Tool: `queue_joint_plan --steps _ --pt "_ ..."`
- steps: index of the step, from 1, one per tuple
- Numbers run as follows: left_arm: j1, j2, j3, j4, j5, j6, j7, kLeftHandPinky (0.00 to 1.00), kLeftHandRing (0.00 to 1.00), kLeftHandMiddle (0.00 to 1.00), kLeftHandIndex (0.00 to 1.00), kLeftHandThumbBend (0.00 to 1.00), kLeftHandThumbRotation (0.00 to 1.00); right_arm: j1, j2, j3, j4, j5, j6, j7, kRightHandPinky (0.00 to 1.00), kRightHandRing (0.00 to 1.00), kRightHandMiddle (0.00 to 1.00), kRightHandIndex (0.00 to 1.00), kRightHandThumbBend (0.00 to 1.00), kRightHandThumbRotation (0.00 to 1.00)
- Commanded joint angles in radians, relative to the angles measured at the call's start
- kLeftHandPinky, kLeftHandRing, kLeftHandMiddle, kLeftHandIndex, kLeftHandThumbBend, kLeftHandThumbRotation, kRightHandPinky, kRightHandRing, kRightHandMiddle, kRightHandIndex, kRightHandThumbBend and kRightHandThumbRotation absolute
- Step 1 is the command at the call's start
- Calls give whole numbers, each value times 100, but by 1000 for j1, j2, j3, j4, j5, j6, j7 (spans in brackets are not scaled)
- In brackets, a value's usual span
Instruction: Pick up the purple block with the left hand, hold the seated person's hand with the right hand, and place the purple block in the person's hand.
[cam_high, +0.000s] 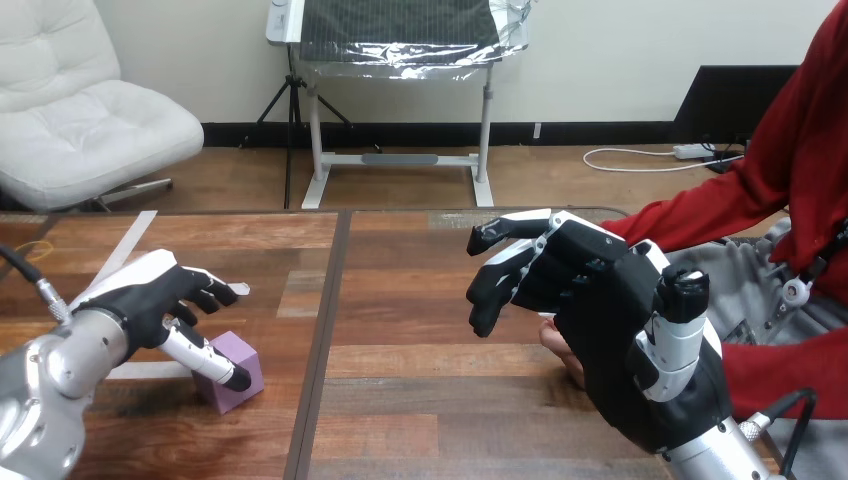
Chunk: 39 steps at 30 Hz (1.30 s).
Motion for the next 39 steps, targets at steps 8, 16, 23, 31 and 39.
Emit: queue_joint_plan --steps 8,16,23,31,39 --pt "-42 -12 -20 -59 63 27 31 68 82 82 79 91 23 -49 6 -12 -13 14 -12 -1 38 44 52 62 90 100" --pt "-41 -18 -30 -56 91 30 51 67 81 82 79 90 23 -52 9 -13 -4 18 -24 7 37 44 52 62 90 100" --pt "-44 -20 -36 -45 93 30 43 66 82 83 77 91 21 -50 9 -15 -6 15 -22 6 37 44 52 62 90 100" --pt "-51 -16 -47 -32 93 29 20 65 84 84 76 91 18 -48 6 -15 -12 16 -18 6 37 44 52 62 91 100" --pt "-58 -17 -52 -24 90 34 -9 66 85 85 75 92 16 -48 5 -16 -10 22 -18 14 37 44 52 62 91 100"
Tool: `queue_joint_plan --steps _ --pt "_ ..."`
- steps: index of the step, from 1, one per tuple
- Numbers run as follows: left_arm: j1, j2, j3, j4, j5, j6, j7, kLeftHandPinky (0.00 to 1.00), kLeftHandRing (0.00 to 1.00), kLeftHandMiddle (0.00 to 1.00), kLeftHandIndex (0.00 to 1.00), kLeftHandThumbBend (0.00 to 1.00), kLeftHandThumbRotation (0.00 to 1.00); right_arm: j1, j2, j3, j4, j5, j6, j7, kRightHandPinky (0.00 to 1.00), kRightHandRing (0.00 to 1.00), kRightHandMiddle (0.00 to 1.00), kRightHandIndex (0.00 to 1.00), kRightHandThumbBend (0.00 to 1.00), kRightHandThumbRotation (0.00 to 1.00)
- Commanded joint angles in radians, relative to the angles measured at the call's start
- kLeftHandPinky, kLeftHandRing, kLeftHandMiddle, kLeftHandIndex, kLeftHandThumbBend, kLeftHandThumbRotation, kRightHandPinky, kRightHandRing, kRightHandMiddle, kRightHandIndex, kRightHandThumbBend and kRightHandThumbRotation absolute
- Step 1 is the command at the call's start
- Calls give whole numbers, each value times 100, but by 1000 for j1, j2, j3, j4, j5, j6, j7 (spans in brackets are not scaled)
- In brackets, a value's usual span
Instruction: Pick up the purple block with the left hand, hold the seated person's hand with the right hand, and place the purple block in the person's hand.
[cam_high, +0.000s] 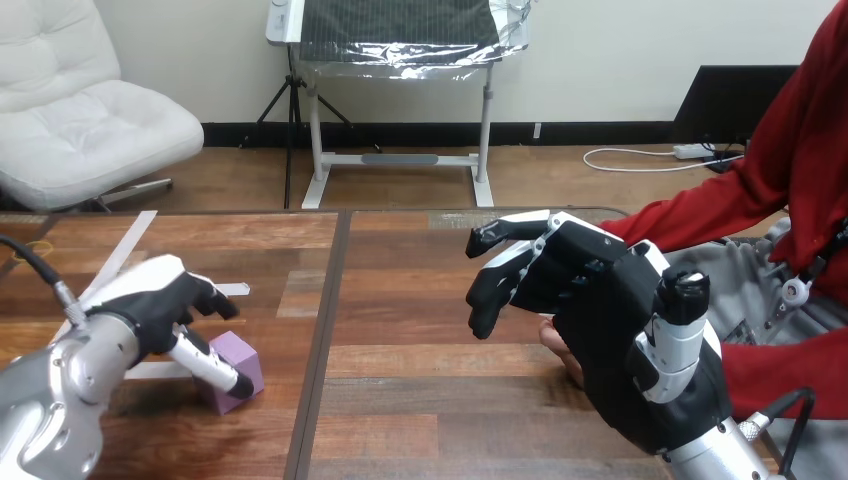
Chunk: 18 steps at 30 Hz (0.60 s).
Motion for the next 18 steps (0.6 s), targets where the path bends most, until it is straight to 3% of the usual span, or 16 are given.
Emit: queue_joint_plan --steps 1,18 --pt "-58 3 -14 -14 17 1 -9 66 85 85 74 92 16 -48 5 -15 -10 16 -18 2 37 44 52 62 91 100" --pt "-69 0 -25 9 10 -2 -31 67 85 85 75 92 11 -50 7 -17 -3 19 -22 11 37 44 52 62 90 100"
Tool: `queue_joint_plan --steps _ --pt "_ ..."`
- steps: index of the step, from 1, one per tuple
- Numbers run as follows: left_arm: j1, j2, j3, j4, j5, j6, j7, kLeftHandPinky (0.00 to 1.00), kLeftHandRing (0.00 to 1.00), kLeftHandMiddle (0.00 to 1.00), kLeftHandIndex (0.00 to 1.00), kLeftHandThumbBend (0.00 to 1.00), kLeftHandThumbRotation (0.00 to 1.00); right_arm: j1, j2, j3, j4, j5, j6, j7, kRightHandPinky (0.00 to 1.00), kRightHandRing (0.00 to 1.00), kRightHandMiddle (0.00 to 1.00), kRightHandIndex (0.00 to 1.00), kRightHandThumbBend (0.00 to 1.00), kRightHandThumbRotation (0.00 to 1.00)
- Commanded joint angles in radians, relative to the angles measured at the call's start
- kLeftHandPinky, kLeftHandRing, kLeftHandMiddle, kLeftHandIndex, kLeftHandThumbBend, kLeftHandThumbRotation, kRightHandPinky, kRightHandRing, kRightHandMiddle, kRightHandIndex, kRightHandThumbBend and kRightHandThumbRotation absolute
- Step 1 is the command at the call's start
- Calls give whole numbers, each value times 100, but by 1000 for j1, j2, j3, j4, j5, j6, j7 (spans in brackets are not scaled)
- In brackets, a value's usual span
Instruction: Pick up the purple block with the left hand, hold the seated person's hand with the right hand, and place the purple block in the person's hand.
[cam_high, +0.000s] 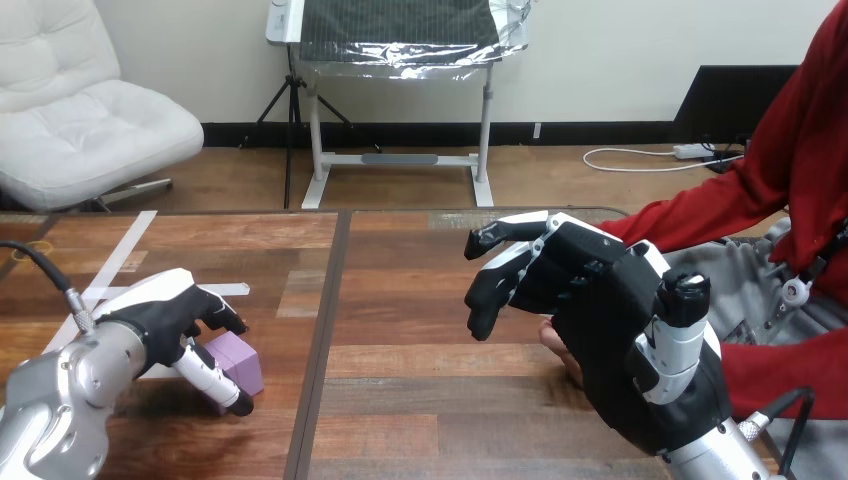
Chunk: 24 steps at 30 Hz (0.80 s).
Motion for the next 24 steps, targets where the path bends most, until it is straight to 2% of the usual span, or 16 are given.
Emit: queue_joint_plan --steps 1,14,24 --pt "-69 3 -7 5 12 -11 1 67 85 85 75 93 11 -50 6 -16 -3 20 -19 3 37 44 52 62 90 100" --pt "-73 0 -23 16 29 -18 9 63 82 84 75 93 11 -52 6 -18 2 14 -27 10 37 44 52 62 89 100" --pt "-74 -9 -24 27 35 -27 27 57 77 81 73 89 4 -51 6 -18 -6 10 -22 3 37 44 52 62 90 100"
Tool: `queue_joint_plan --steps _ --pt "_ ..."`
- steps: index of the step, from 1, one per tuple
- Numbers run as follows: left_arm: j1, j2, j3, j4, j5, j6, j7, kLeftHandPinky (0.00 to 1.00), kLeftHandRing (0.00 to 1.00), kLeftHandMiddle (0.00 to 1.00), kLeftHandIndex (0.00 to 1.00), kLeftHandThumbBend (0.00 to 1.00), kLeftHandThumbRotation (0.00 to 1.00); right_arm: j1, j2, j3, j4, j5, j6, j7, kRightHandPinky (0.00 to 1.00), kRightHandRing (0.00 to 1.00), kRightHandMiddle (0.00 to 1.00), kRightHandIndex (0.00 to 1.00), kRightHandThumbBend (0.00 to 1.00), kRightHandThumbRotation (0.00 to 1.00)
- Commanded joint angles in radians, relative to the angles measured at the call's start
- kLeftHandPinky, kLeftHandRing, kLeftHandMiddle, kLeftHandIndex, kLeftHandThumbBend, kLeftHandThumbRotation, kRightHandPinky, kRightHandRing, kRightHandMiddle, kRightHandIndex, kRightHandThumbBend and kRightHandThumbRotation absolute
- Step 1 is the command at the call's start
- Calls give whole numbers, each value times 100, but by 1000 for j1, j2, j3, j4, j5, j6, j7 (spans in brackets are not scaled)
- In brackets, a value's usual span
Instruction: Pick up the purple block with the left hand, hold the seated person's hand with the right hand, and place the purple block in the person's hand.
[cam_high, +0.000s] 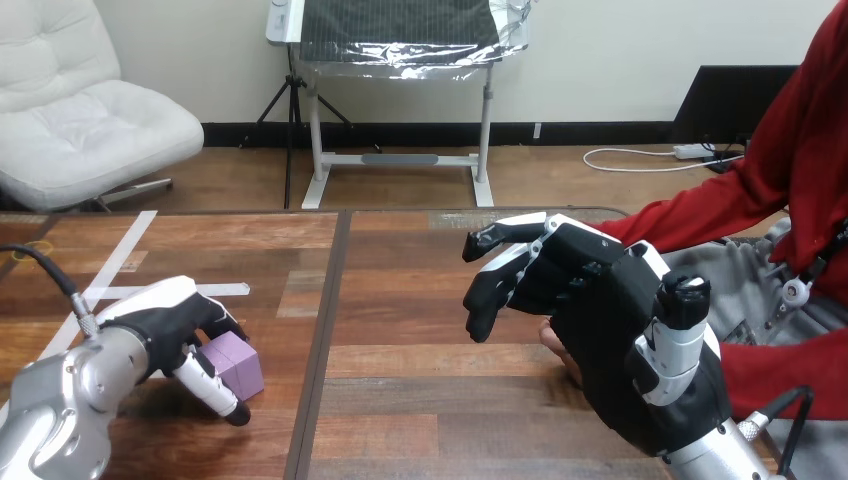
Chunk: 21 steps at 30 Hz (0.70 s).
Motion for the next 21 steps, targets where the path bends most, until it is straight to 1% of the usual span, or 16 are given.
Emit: queue_joint_plan --steps 1,4,7,14,17,21 --pt "-73 -7 -5 4 17 -14 29 56 76 81 72 88 3 -50 6 -17 -7 8 -19 -7 37 44 52 62 90 100" --pt "-73 -12 -1 10 14 -18 37 52 71 79 71 87 1 -51 7 -17 -3 8 -25 -4 37 44 52 62 90 100" --pt "-70 -15 7 20 2 -38 49 50 68 77 70 86 1 -52 6 -17 -1 13 -23 0 37 44 52 62 90 100" --pt "-69 -24 12 44 -9 -58 75 48 62 72 66 84 0 -51 8 -17 -3 13 -19 -4 37 45 52 62 90 100" --pt "-67 -31 16 54 -14 -65 93 47 59 68 64 83 0 -52 8 -17 -1 14 -22 -2 37 45 52 62 90 100" --pt "-64 -37 22 67 -21 -78 118 42 50 58 58 79 0 -52 8 -18 -1 16 -21 -1 37 45 52 62 90 100"
